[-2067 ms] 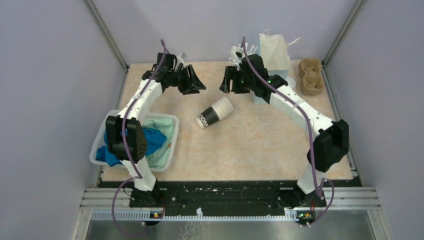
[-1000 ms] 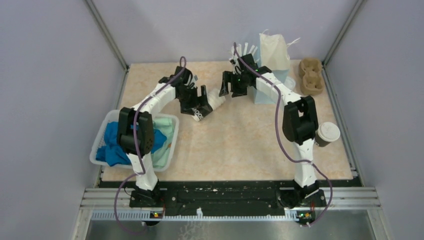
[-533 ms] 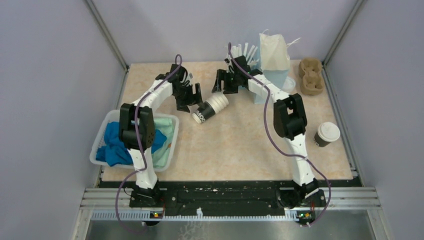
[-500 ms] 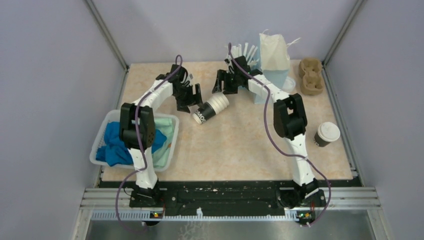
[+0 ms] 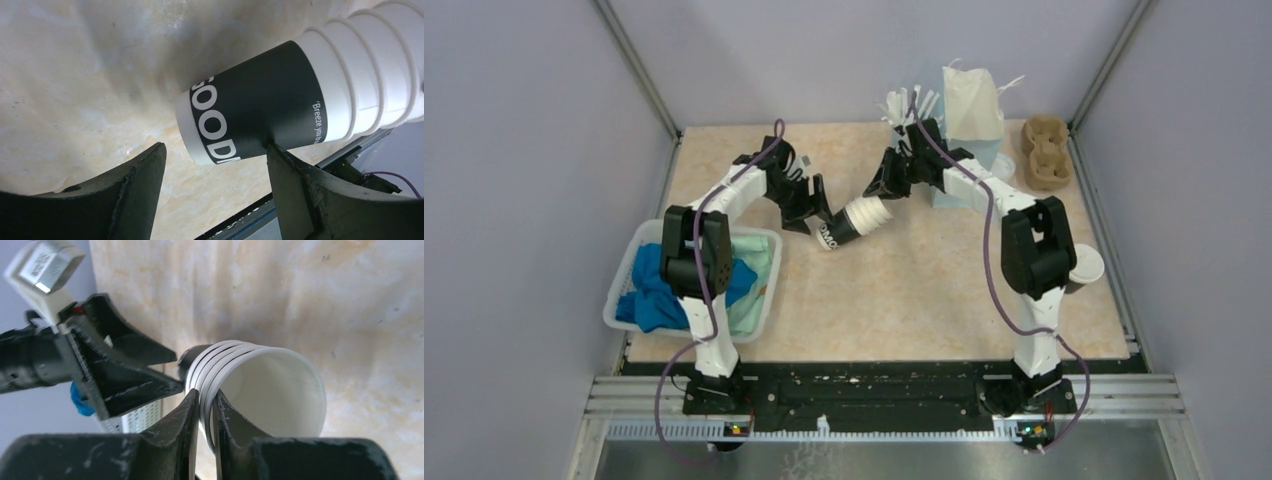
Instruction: Pack the takeout coffee
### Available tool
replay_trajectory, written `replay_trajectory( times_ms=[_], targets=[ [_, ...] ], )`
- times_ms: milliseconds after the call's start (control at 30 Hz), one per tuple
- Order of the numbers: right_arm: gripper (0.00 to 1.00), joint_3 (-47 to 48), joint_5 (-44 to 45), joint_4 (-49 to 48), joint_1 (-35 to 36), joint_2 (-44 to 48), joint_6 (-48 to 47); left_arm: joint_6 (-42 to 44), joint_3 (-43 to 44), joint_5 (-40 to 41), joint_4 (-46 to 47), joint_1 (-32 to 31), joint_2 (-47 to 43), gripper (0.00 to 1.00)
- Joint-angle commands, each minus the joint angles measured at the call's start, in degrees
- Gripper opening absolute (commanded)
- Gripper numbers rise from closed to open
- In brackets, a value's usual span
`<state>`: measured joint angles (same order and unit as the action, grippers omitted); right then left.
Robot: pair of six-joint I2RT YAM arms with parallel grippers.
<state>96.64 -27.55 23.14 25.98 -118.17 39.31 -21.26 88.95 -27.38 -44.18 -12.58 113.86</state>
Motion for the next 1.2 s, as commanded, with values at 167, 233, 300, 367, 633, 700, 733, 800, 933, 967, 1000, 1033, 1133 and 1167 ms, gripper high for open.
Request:
replay_trajectory(
  times_ms=[167, 233, 300, 367, 633, 700, 733, 800, 933, 967, 1000, 1033, 1133, 1167],
  targets=[
    [0.00, 2.64, 8.90, 9.36, 4.58, 12.73, -7.31, -1.24, -4.48, 0.08, 5.67, -0.43, -7.74, 0.90],
    [0.00, 6.68, 18.55, 16.19, 8.14, 13.20, -12.37, -1.83, -6.13, -1.49, 7.47, -0.43, -10.79, 0.94],
    [0.00, 8.46, 27.04, 21.82, 12.81, 13.30, -15.67, -2.88, -8.49, -4.59, 10.02, -0.47, -14.57, 0.96],
    [0.00, 8.56, 34.90, 25.19, 16.71, 13.41, -17.03, -4.68, -11.87, -9.78, 13.97, -0.58, -17.63, 0.98],
    [0.09, 14.66, 47.10, 34.76, 25.43, 9.19, -19.19, -11.60, -25.37, -11.33, 22.16, -1.57, -27.75, 0.98],
    [0.24, 14.25, 45.61, 34.76, 25.90, 9.94, -19.18, -11.41, -25.98, -10.28, 21.13, -1.57, -28.87, 0.98],
    [0.33, 13.68, 44.78, 34.44, 26.08, 10.61, -19.18, -11.25, -26.01, -9.83, 20.55, -1.57, -29.21, 0.98],
    [0.46, 12.47, 43.34, 34.18, 26.10, 12.24, -19.02, -10.93, -26.25, -9.70, 19.97, -1.57, -29.68, 0.98],
    [0.51, 9.19, 39.14, 32.27, 26.07, 14.63, -18.28, -11.67, -26.92, -10.90, 20.45, -1.57, -30.44, 0.98],
    [0.50, 8.47, 38.54, 31.56, 26.08, 15.01, -18.18, -11.96, -26.98, -11.05, 20.56, -1.57, -30.51, 0.98],
    [0.48, 8.29, 38.35, 31.31, 26.07, 15.12, -17.99, -12.18, -27.06, -11.18, 20.54, -1.57, -30.50, 0.97],
    [0.43, 8.44, 38.47, 31.39, 26.06, 15.18, -17.91, -12.29, -27.09, -11.35, 20.55, -1.57, -30.36, 0.96],
    [0.29, 8.74, 38.43, 31.47, 26.07, 15.38, -17.94, -12.32, -26.69, -11.74, 20.18, -1.57, -29.82, 0.94],
    [0.27, 8.63, 38.07, 31.26, 26.06, 15.44, -17.95, -12.31, -26.60, -11.96, 20.02, -1.57, -29.63, 0.94]
  ],
)
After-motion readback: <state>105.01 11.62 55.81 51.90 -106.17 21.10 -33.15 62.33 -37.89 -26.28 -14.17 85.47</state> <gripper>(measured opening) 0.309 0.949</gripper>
